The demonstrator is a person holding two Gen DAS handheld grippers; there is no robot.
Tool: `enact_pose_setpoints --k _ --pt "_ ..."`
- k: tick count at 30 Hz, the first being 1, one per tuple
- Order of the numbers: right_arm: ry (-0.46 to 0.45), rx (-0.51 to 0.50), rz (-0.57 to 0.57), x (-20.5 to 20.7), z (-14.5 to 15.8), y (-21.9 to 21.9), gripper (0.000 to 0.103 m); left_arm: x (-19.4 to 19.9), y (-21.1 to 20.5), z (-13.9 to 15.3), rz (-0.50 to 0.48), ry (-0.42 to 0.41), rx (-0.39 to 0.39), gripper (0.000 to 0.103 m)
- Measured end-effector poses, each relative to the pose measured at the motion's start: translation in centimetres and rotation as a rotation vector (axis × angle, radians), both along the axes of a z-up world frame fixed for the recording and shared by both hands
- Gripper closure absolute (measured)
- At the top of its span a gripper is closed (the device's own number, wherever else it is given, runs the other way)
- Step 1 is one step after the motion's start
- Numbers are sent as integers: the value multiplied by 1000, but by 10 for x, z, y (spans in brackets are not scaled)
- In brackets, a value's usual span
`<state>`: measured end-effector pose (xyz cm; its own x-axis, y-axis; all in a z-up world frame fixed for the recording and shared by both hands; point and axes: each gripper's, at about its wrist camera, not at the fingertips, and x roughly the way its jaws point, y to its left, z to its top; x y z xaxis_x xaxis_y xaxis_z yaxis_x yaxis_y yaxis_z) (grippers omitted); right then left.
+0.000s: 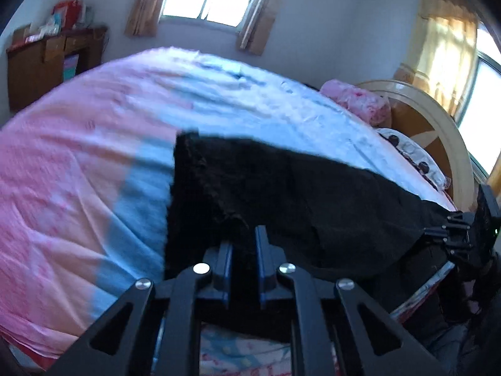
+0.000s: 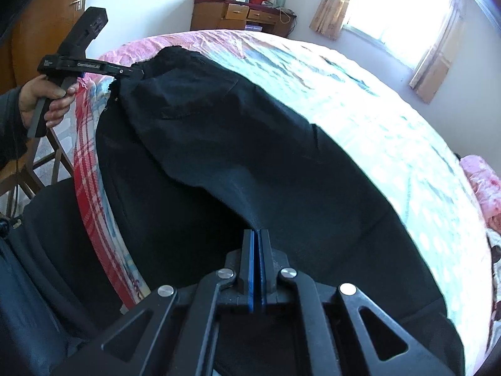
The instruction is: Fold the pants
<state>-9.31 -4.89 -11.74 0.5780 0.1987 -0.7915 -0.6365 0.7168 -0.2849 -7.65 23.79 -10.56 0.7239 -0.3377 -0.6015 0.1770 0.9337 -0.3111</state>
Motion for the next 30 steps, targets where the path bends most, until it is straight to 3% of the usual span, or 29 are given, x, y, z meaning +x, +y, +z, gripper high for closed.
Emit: enact_pose_setpoints --k 5,14,19,22,24,25,26,28,30 --pt "21 52 27 -19 25 -7 101 -20 7 25 -56 -41 44 90" --pt "153 68 86 -50 3 -1 101 -34 13 -9 -48 46 70 90" --pt "171 46 95 -53 -10 0 101 -31 13 -17 -46 60 73 88" --pt "194 39 87 -50 -16 -1 101 -31 12 -20 -27 63 89 82" --pt "162 44 73 -49 -17 -1 100 -32 10 -22 -18 64 106 76" --pt "157 50 62 -48 -18 -2 100 -34 8 -21 -9 64 136 71" --pt "188 46 58 -46 -22 -1 100 -36 6 -20 1 70 174 59" --pt "202 18 68 -48 -21 -2 99 -44 7 -14 17 57 242 48" --pt "200 10 99 -52 -10 -8 99 -52 16 -9 41 51 268 34"
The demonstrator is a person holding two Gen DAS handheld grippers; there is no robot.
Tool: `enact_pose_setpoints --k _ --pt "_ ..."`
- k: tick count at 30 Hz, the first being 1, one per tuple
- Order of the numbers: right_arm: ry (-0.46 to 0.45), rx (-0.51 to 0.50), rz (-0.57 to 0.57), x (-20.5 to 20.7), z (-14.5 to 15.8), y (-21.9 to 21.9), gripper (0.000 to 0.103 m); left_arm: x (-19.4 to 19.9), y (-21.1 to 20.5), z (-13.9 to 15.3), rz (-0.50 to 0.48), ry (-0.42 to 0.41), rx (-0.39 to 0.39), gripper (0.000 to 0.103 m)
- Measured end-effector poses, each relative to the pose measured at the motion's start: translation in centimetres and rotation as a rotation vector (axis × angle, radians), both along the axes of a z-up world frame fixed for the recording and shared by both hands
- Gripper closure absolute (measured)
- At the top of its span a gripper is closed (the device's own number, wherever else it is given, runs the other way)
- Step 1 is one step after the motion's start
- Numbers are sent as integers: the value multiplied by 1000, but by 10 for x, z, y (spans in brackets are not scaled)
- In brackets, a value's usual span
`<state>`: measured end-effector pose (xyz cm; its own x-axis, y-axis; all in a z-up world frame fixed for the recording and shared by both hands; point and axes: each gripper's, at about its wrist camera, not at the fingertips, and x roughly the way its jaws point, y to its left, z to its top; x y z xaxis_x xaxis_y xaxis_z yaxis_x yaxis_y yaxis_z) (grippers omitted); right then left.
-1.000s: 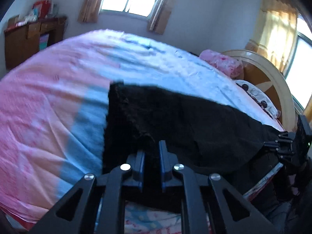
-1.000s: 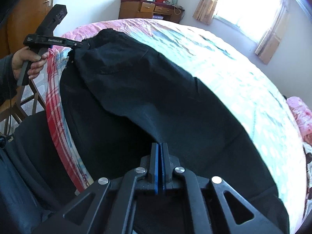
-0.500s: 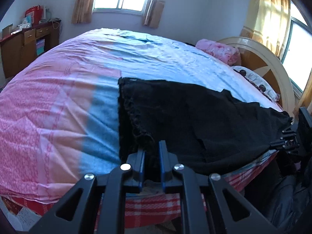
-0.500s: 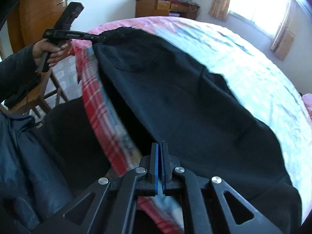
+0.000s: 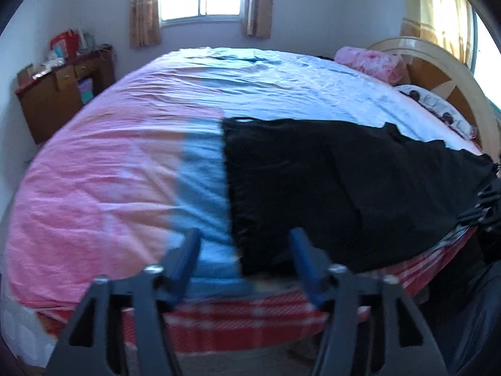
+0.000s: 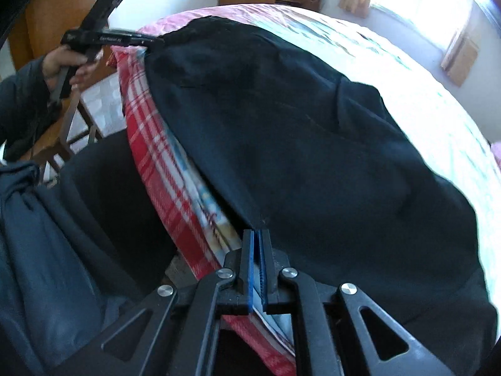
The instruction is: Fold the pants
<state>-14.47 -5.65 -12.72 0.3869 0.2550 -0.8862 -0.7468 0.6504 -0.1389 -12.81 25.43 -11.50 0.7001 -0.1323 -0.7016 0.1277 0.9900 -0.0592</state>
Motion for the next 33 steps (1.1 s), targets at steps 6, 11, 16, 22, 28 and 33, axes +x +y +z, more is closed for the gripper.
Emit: enact_pose_setpoints --k 6,11,16,22,28,33 --pt "72 169 -73 24 41 -42 99 -14 16 25 80 -95 -59 32" --pt "62 353 -198 71 73 -60 99 3 -38 30 -4 -118 -121 29" --pt "207 532 -307 136 68 -48 89 30 -111 22 -151 -74 -115 29" --pt "305 571 -421 202 56 -41 52 42 -172 16 -283 -49 -96 29" --pt "465 562 -473 252 18 -34 52 67 -175 3 -244 18 -97 29" --pt "520 560 -464 269 2 -25 52 73 -173 -1 -238 37 -139 29"
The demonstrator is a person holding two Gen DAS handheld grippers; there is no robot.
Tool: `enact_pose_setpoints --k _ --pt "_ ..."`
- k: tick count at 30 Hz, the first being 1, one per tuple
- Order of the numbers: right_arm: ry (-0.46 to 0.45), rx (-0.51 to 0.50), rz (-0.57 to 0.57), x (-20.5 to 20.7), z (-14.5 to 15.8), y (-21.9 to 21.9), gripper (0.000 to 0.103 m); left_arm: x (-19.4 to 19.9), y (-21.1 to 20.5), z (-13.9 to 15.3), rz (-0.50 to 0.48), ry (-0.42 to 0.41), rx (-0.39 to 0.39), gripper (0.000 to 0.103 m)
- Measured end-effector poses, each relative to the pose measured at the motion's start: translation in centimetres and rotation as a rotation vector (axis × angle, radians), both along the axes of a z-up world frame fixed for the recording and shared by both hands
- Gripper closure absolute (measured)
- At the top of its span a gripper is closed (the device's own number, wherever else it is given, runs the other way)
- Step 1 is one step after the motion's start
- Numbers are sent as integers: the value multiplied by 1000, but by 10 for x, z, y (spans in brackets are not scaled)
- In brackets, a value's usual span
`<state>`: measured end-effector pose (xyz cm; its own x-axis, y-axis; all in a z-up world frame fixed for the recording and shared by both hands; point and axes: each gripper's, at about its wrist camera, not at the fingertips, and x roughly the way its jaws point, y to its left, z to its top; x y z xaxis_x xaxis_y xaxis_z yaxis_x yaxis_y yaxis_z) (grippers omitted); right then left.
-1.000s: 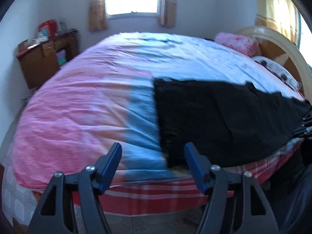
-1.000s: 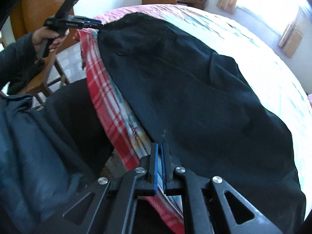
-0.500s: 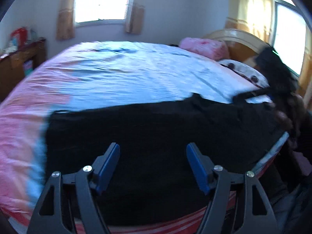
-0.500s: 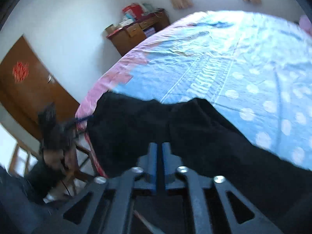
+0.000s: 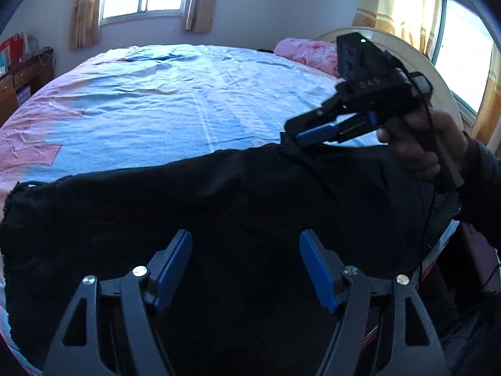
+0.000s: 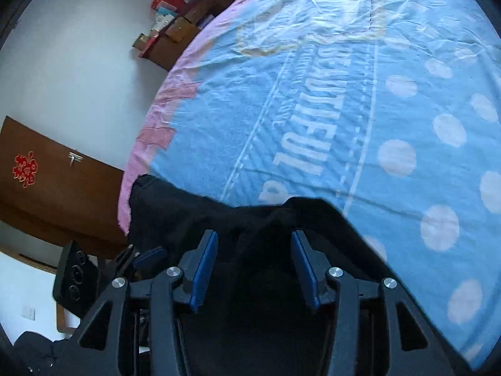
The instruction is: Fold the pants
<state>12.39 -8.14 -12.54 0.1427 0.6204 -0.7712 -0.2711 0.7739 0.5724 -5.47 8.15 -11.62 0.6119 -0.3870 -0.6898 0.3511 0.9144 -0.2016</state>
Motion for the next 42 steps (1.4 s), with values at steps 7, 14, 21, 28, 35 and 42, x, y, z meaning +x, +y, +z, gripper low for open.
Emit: enact_pose_setpoints --k 7,14,21,28,35,42 --pt "-11 112 -61 15 12 -24 52 1 2 -3 0 5 -14 29" --pt "64 96 -29 18 -6 -23 53 7 2 -4 10 6 -10 29" --pt "88 89 -22 27 -21 -7 56 7 1 -5 15 10 -4 29" --pt "15 89 -105 28 -14 -21 94 8 3 -9 21 7 -5 29" --pt "61 100 -128 29 -20 -31 86 3 -3 -1 26 2 16 28" --pt "-56 96 -301 -57 50 -130 57 -23 -57 26 -132 -71 39 28"
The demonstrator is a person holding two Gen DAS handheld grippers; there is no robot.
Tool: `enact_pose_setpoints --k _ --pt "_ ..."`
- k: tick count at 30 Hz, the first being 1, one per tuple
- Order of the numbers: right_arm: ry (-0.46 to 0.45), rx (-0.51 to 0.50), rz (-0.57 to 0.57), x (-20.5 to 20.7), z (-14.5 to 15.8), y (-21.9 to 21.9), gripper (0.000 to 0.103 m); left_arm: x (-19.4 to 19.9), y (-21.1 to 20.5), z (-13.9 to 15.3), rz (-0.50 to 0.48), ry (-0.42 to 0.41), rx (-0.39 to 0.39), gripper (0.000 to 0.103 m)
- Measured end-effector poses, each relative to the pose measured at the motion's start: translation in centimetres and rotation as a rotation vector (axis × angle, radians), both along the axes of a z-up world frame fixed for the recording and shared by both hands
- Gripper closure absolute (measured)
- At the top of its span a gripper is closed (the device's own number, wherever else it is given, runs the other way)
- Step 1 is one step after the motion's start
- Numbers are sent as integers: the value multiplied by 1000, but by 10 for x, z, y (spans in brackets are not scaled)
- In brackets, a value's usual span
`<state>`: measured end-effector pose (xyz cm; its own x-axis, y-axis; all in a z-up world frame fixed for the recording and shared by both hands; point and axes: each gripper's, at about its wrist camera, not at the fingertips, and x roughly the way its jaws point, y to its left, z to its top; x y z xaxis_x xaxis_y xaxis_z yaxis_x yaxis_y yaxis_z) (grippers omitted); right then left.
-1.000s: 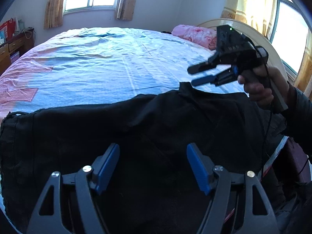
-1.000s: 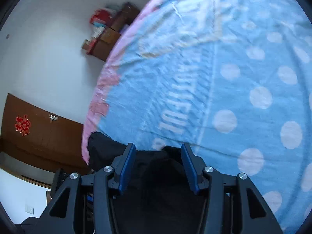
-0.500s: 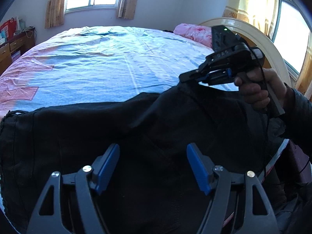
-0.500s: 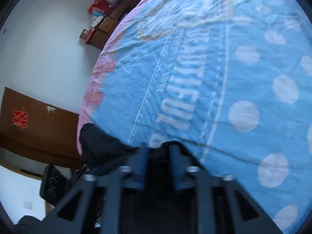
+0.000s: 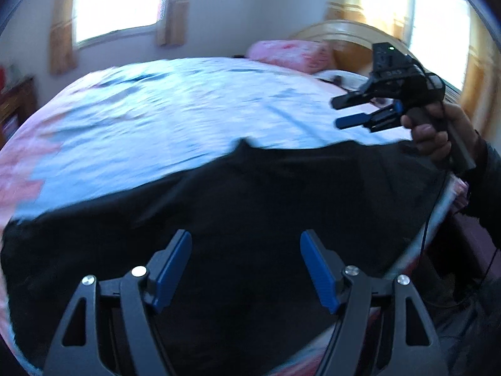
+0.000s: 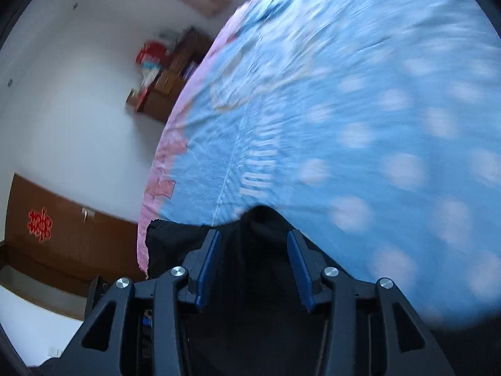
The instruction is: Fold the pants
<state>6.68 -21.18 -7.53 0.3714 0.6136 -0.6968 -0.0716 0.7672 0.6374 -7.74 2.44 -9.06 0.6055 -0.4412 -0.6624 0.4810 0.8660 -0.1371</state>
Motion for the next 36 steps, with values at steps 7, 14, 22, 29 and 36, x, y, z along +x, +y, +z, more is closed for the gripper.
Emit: enact_pose_setpoints --k 7,14,22,29,36 --pt "-37 -104 -496 -182 53 -176 56 -8 -101 -1 -283 3 -15 28" --pt "-75 -104 -890 -311 64 -279 56 -17 -178 -13 -470 4 28 28" --pt "-103 -58 -980 -303 47 -320 57 -15 -198 -30 -488 63 59 38" --pt "-113 -64 -998 -290 34 -334 86 -6 -196 -35 -469 74 83 96" --pt "-312 -102 -900 -305 93 -300 89 -4 -175 -17 -478 59 22 99"
